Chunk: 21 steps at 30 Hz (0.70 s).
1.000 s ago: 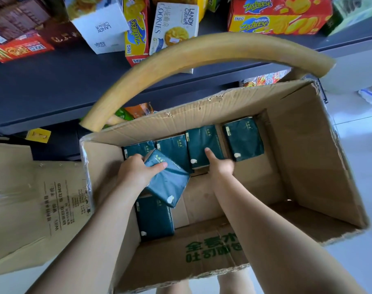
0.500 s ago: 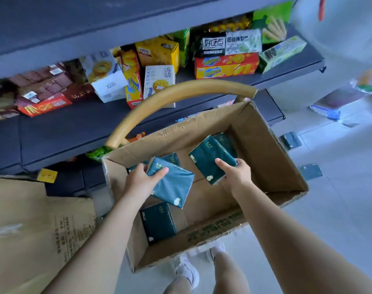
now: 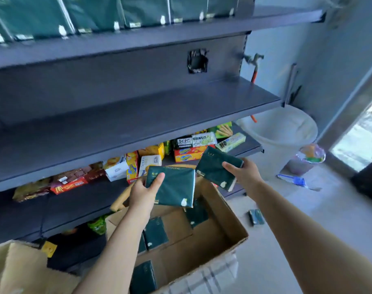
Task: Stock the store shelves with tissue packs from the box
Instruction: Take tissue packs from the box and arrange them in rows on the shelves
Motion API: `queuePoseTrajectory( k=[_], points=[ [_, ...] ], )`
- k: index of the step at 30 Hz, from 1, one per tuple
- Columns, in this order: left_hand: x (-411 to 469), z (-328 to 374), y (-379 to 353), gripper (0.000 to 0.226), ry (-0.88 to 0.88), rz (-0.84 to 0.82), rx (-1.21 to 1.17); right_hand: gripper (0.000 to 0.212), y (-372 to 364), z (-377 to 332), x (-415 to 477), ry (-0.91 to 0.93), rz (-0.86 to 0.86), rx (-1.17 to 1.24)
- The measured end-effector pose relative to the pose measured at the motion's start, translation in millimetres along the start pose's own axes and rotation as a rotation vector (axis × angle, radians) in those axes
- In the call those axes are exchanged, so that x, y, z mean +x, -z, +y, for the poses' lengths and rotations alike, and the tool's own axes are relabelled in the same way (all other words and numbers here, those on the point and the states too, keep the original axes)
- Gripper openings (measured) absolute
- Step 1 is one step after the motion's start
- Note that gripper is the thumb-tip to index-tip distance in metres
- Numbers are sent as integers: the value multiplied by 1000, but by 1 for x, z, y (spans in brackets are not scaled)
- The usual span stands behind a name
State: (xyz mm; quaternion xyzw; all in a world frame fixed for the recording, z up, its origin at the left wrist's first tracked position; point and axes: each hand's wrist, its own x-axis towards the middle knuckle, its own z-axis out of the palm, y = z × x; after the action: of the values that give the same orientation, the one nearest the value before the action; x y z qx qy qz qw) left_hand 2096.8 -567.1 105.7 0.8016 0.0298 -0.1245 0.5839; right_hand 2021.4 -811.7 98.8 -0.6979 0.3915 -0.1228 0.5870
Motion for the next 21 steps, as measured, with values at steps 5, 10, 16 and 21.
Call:
queuePoseTrajectory(
  k=[5, 10, 16, 21],
  points=[
    [-53, 66, -27, 19, -136, 66, -147, 38, 71, -53, -14, 156, -58, -10],
    [-98, 119, -48, 25, -243, 176, -179, 31, 137, -108, -32, 331, -162, -64],
    [-110, 190, -52, 32, -375, 209, -223, 29, 179, -182, -31, 494, -166, -78],
    [-86, 236, -51, 29, -455, 228, -197, 40, 184, -227, -4, 569, -114, -138]
  ],
)
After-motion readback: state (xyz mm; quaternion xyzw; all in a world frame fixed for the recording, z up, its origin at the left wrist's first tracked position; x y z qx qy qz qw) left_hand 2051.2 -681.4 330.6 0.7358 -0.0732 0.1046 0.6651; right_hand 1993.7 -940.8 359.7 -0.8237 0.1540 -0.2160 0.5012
